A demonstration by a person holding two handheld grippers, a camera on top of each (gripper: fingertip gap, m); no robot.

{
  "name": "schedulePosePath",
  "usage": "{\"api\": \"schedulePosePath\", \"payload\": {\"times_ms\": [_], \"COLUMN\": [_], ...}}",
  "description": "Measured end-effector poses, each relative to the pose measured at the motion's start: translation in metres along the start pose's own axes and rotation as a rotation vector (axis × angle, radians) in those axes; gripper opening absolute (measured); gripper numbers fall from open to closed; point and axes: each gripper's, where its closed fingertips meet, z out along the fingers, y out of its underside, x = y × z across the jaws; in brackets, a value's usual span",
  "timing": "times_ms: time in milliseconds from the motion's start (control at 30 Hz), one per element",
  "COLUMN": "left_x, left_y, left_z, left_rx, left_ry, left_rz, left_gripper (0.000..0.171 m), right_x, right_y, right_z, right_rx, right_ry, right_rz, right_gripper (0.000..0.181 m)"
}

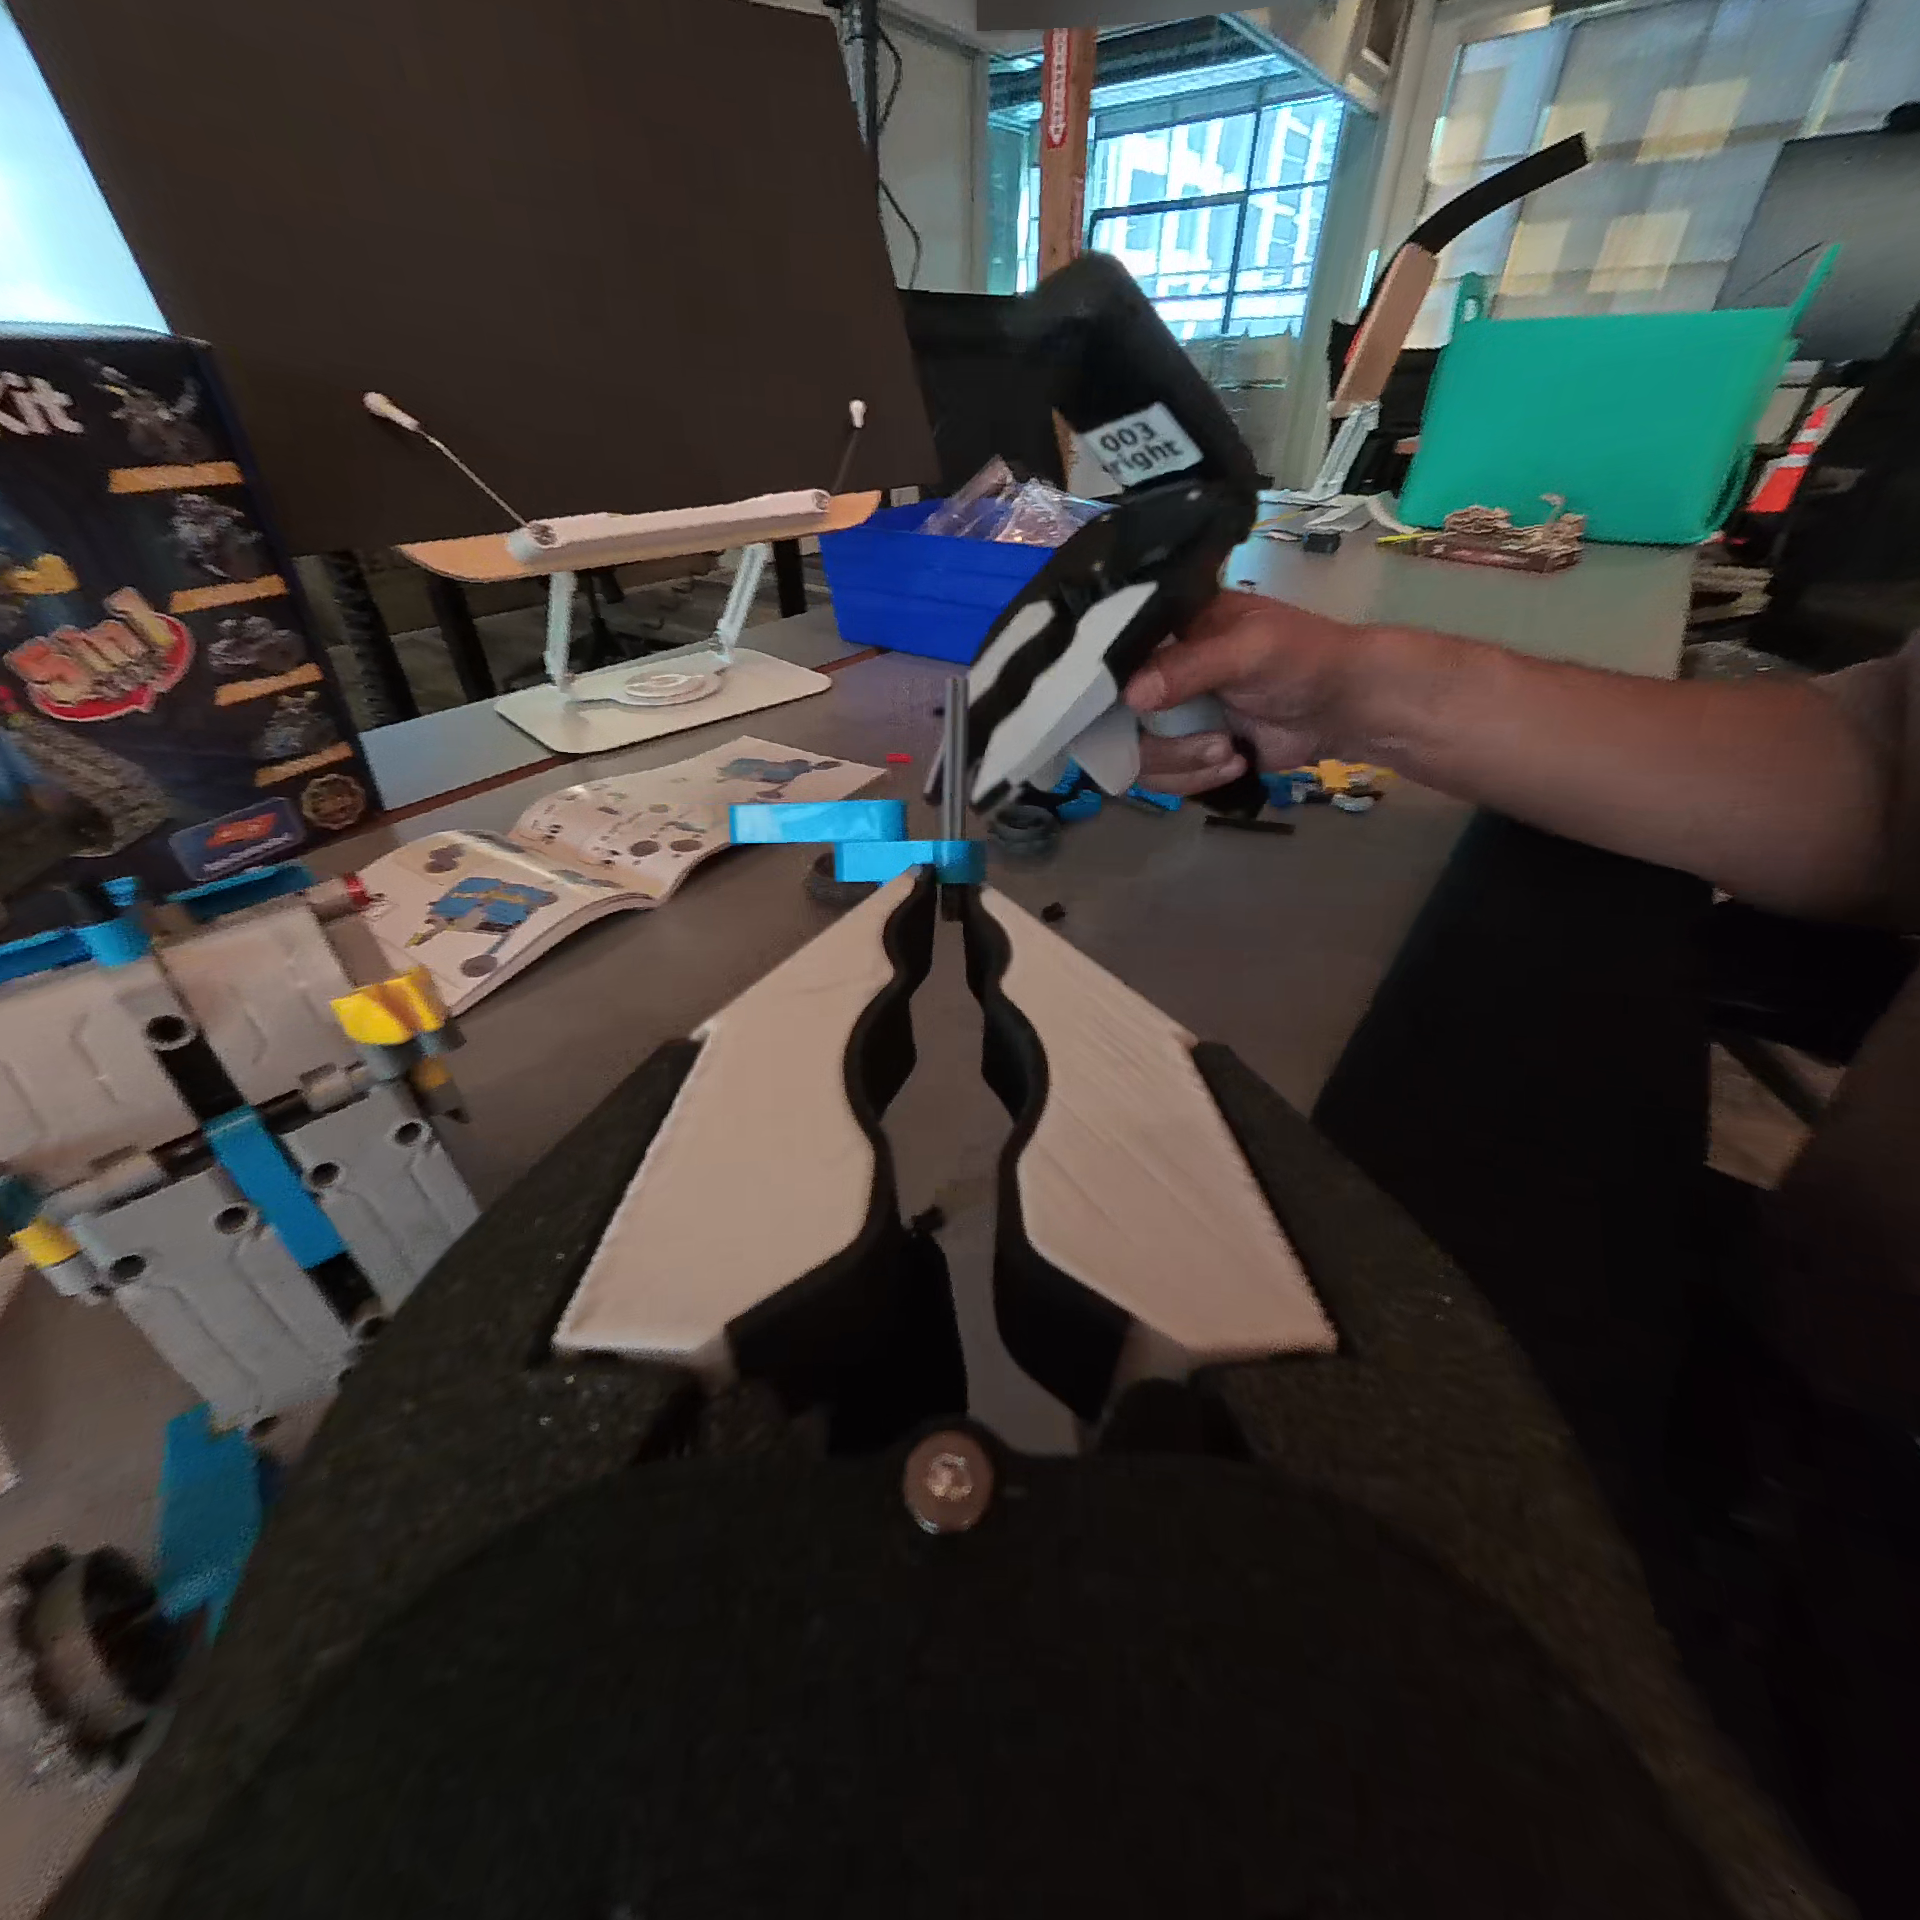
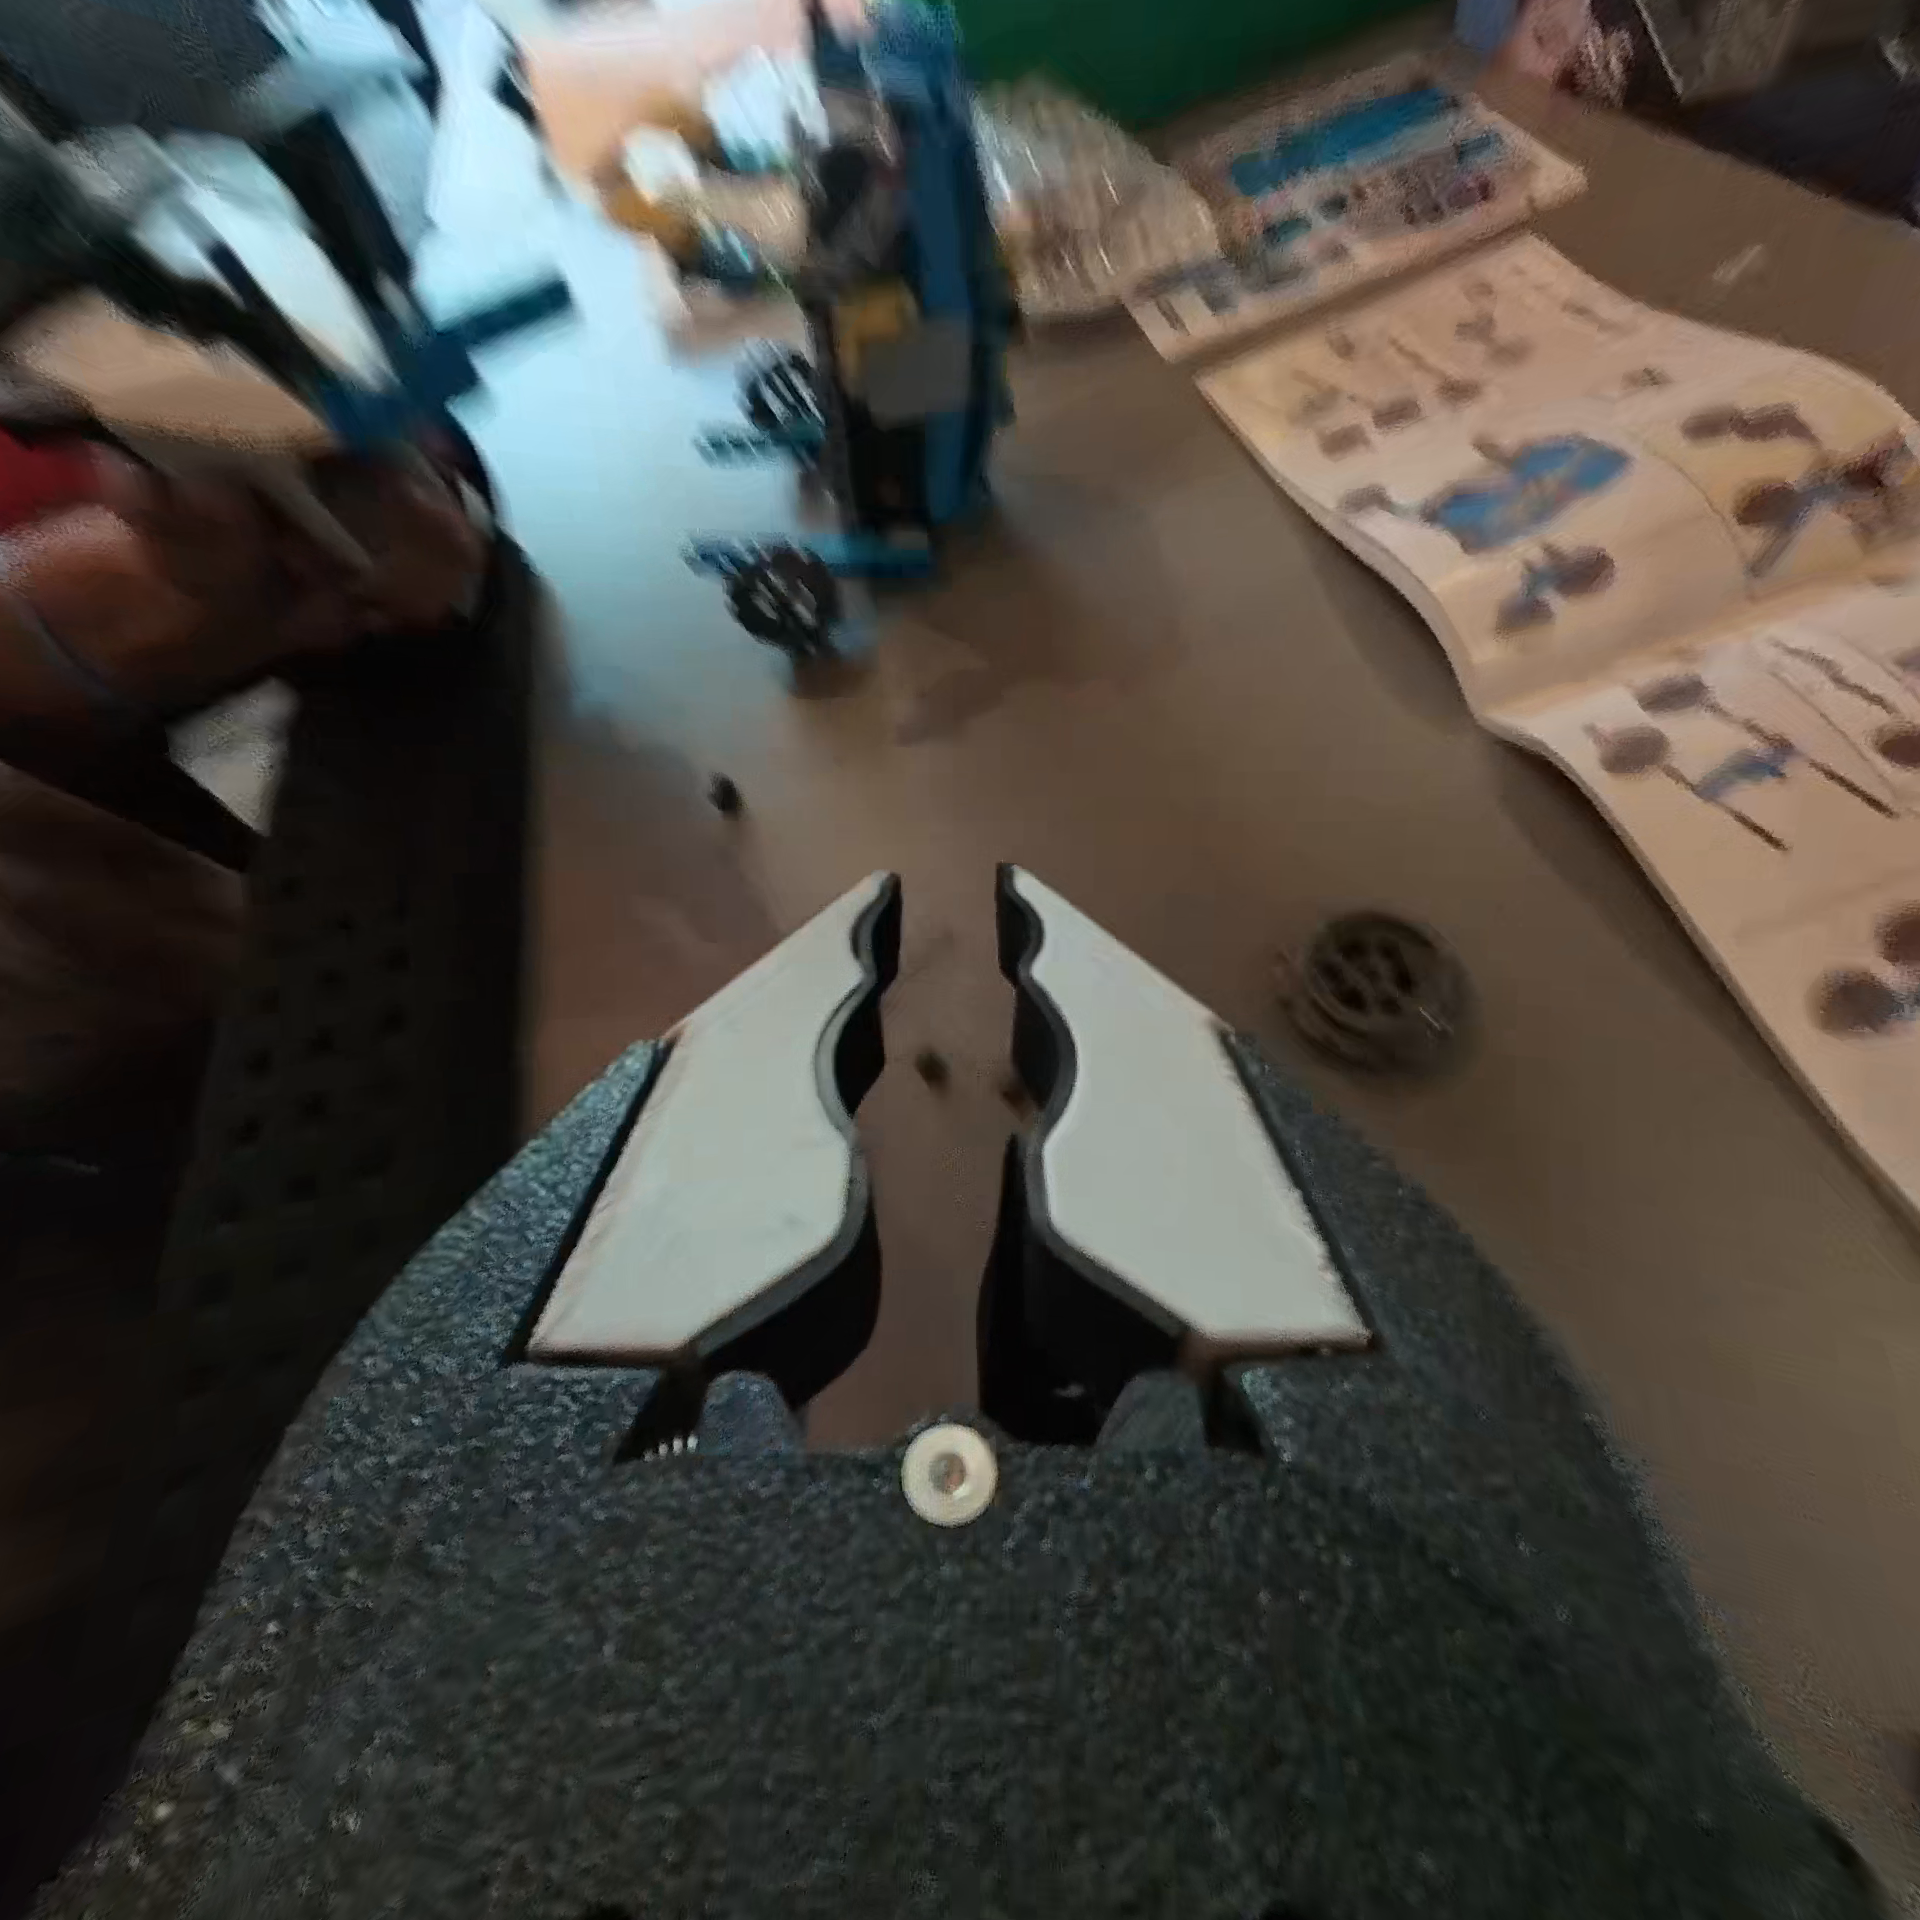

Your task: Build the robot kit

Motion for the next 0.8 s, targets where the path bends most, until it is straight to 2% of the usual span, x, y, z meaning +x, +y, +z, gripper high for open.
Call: {"api": "schedulePosePath", "payload": {"times_ms": [100, 133, 267, 433, 567, 667, 800], "left_x": [0.007, 0.007, 0.006, -0.001, -0.015, -0.023, -0.031], "left_y": [0.001, 0.002, 0.006, 0.002, 0.004, 0.004, 0.006], "left_z": [0.005, 0.007, 0.013, 0.010, -0.005, -0.012, -0.013], "left_rx": [-0.007, -0.011, -0.032, -0.004, -0.023, -0.022, -0.023], "left_ry": [0.061, 0.067, 0.073, 0.058, 0.024, 0.002, -0.049], "left_rz": [-0.039, -0.049, -0.058, -0.092, -0.085, -0.080, -0.041], "left_gripper": [0.004, 0.004, 0.004, 0.004, 0.004, 0.004, 0.004], "right_x": [-0.056, -0.069, -0.087, -0.082, -0.059, -0.030, 0.007], "right_y": [-0.038, -0.045, -0.050, -0.038, -0.029, -0.023, -0.039], "right_z": [0.010, 0.013, 0.027, 0.033, 0.027, 0.020, -0.001], "right_rx": [0.192, 0.225, 0.260, 0.211, 0.174, 0.152, 0.293], "right_ry": [-0.246, -0.284, -0.282, -0.249, -0.179, -0.050, 0.225], "right_rz": [0.054, 0.050, -0.023, -0.057, -0.055, -0.091, -0.334], "right_gripper": [0.025, 0.026, 0.027, 0.027, 0.028, 0.031, 0.029]}}
